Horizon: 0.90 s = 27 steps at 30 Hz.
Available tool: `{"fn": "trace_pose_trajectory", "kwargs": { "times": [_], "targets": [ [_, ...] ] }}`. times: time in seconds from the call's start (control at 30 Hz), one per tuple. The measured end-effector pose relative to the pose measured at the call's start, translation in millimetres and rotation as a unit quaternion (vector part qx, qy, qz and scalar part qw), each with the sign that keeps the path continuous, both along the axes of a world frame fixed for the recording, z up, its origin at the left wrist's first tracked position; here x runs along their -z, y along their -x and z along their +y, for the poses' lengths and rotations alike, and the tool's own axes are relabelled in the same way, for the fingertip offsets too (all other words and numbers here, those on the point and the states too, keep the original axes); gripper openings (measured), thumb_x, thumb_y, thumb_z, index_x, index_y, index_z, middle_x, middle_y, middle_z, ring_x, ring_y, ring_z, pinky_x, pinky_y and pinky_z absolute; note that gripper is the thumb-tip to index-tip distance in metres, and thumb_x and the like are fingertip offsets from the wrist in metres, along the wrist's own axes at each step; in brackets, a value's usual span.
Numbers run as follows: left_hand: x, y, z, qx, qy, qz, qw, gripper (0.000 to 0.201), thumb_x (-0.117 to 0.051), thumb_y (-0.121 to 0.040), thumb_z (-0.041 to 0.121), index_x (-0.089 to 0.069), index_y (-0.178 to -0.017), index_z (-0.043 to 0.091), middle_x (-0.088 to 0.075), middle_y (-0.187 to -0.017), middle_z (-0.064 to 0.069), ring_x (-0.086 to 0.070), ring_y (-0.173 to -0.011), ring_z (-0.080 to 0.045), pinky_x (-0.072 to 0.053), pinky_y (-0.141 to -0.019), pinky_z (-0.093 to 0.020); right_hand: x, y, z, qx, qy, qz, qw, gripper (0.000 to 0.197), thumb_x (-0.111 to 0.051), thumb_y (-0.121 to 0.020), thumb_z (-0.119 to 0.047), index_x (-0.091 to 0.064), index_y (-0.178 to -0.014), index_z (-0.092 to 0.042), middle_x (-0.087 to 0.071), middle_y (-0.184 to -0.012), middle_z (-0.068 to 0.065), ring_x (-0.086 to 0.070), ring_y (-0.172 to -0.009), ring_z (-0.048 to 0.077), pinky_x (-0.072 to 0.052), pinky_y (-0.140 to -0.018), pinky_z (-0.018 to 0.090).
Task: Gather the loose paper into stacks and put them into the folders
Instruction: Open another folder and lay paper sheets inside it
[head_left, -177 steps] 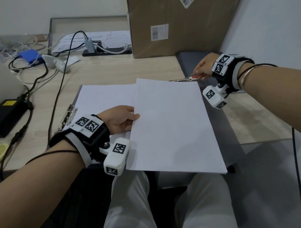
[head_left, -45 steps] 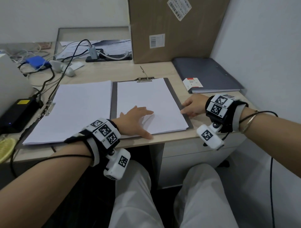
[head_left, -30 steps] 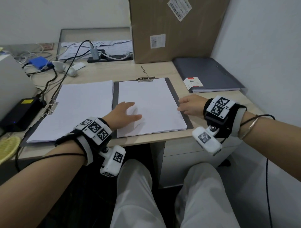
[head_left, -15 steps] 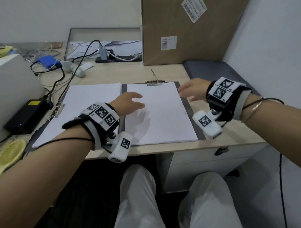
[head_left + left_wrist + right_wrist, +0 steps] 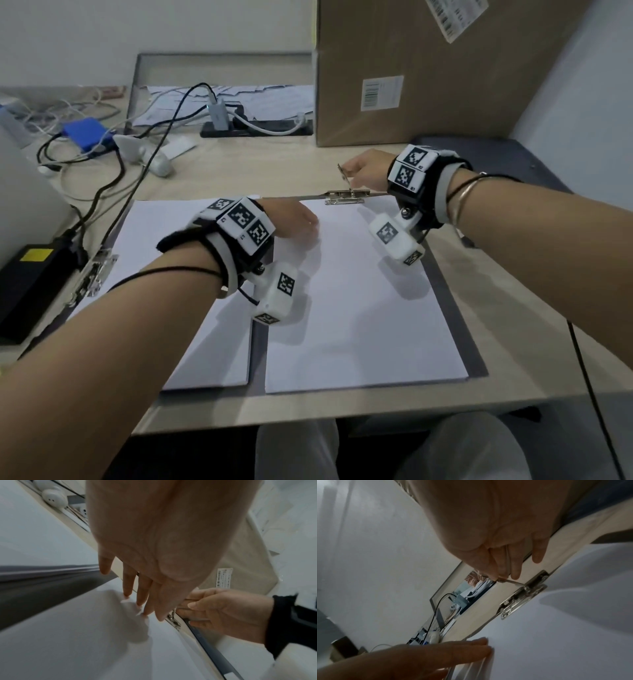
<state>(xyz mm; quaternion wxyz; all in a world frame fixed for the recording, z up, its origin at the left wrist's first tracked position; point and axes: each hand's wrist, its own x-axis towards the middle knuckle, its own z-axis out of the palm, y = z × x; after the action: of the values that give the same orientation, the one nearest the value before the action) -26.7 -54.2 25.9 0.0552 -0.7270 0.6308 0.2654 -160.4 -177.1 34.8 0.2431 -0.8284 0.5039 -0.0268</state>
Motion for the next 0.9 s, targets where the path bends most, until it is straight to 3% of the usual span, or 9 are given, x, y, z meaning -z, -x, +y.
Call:
{"fn": "trace_pose_trajectory", "kwargs": {
  "times": [0.1, 0.23, 0.33, 0.47, 0.57, 0.7, 0.83, 0.87, 0.9],
  "targets": [
    [1, -4, 0, 0.006, 0.010, -0.025, 1.000, 0.041, -0.033, -0.102, 0.035, -0.047, -0.139, 0.024, -0.039, -0.150, 0.011, -0.034, -0.138, -0.014, -0.020, -0.112, -0.027, 2, -6, 6, -0.035, 0.021, 0.006, 0.999, 0.045, -0.042, -0.090, 0.000, -0.058, -0.129, -0.014, -0.060, -0.128, 0.005, -0.055, -0.116, 0.023, -0.042, -0.092, 0.026],
    [4, -5, 0, 0.019, 0.000, -0.014, 1.000, 0.044, -0.034, -0.101, 0.040, -0.040, -0.144, 0.031, -0.029, -0.156, 0.010, -0.024, -0.144, -0.015, -0.013, -0.118, -0.031, 2, -11, 16, -0.113, 0.059, 0.139, 0.982, 0.051, -0.030, -0.096, -0.001, -0.034, -0.146, -0.012, -0.036, -0.151, 0.010, -0.039, -0.135, 0.027, -0.030, -0.107, 0.029],
    [4, -5, 0, 0.034, 0.002, -0.032, 0.999, 0.043, -0.034, -0.101, 0.038, -0.042, -0.142, 0.029, -0.030, -0.155, 0.008, -0.025, -0.144, -0.017, -0.014, -0.118, -0.033, 6, -20, 23, -0.153, 0.075, 0.230, 0.958, 0.053, -0.028, -0.098, -0.003, -0.021, -0.150, -0.010, -0.039, -0.146, 0.016, -0.042, -0.130, 0.032, -0.034, -0.104, 0.033],
    [6, -5, 1, 0.030, 0.006, -0.030, 0.999, 0.044, -0.037, -0.101, 0.037, -0.039, -0.144, 0.030, -0.029, -0.155, 0.009, -0.022, -0.145, -0.014, -0.010, -0.116, -0.029, 8, -28, 29, -0.181, 0.080, 0.299, 0.934, 0.046, -0.031, -0.097, -0.003, -0.032, -0.143, -0.005, -0.057, -0.116, 0.013, -0.052, -0.102, 0.030, -0.039, -0.081, 0.031],
    [8, -6, -1, 0.024, 0.004, -0.024, 0.999, 0.046, -0.038, -0.100, 0.038, -0.035, -0.146, 0.032, -0.023, -0.158, 0.010, -0.017, -0.146, -0.013, -0.010, -0.116, -0.028, 13, -37, 30, -0.184, 0.098, 0.335, 0.919, 0.041, -0.032, -0.096, -0.003, -0.042, -0.136, -0.004, -0.055, -0.130, 0.013, -0.055, -0.115, 0.029, -0.041, -0.086, 0.030],
    [13, -5, -3, -0.004, 0.025, 0.001, 1.000, 0.046, -0.035, -0.103, 0.032, -0.031, -0.149, 0.025, -0.021, -0.159, 0.007, -0.015, -0.147, -0.014, -0.008, -0.107, -0.017, 20, -46, 25, -0.180, 0.111, 0.349, 0.913, 0.038, -0.037, -0.095, -0.001, -0.050, -0.130, -0.001, -0.055, -0.134, 0.013, -0.054, -0.122, 0.026, -0.043, -0.097, 0.030],
    [22, -4, -5, -0.045, 0.038, 0.042, 0.997, 0.048, -0.031, -0.105, 0.020, -0.021, -0.152, 0.015, -0.014, -0.161, 0.001, -0.011, -0.148, -0.013, -0.002, -0.084, 0.013, 15, -42, 25, -0.144, 0.084, 0.314, 0.935, 0.043, -0.030, -0.099, -0.002, -0.035, -0.141, 0.002, -0.046, -0.140, 0.018, -0.048, -0.126, 0.031, -0.037, -0.094, 0.028],
    [21, -5, -4, -0.048, 0.038, 0.058, 0.996, 0.049, -0.033, -0.104, 0.018, -0.021, -0.152, 0.013, -0.016, -0.160, -0.002, -0.014, -0.147, -0.015, -0.005, -0.090, 0.012, 14, -39, 25, -0.138, 0.076, 0.307, 0.939, 0.047, -0.030, -0.099, -0.001, -0.026, -0.145, 0.001, -0.044, -0.142, 0.019, -0.049, -0.122, 0.031, -0.037, -0.090, 0.029],
    [21, -6, -2, -0.061, 0.038, 0.083, 0.994, 0.051, -0.038, -0.103, 0.018, -0.024, -0.151, 0.013, -0.020, -0.159, -0.004, -0.019, -0.146, -0.018, -0.012, -0.105, 0.000, 12, -34, 25, -0.132, 0.064, 0.300, 0.943, 0.054, -0.032, -0.098, 0.001, -0.015, -0.149, -0.003, -0.043, -0.142, 0.019, -0.052, -0.113, 0.030, -0.038, -0.084, 0.032]
  ]
}}
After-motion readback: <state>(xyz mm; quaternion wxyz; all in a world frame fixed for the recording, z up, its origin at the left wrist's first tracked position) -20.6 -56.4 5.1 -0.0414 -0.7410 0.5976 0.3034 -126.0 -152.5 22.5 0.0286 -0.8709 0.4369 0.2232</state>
